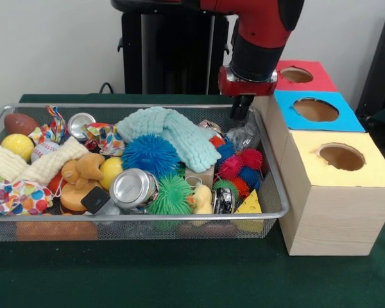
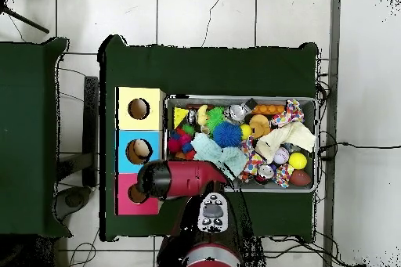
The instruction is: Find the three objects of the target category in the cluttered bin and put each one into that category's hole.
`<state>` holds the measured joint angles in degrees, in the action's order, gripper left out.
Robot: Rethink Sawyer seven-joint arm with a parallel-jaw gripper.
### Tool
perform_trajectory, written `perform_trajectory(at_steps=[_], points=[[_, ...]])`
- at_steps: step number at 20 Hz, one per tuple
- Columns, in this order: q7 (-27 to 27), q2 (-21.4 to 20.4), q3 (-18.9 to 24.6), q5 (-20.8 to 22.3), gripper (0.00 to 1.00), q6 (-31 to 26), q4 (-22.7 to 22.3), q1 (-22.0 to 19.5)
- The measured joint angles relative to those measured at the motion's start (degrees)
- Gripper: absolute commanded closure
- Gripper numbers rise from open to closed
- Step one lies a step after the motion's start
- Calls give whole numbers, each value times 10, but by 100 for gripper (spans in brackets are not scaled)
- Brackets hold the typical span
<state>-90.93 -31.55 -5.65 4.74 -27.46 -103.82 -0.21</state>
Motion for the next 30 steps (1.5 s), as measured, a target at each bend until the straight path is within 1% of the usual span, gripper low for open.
perform_trajectory(at_steps=[5, 12, 18, 24, 30], points=[[0, -20, -1, -6, 100, -14, 0, 5], [0, -31, 0, -22, 100, -17, 0, 11], [0, -29, 4, -29, 100, -17, 0, 10], [0, -9, 19, -30, 100, -18, 1, 0], [0, -8, 25, -29, 100, -18, 4, -6]])
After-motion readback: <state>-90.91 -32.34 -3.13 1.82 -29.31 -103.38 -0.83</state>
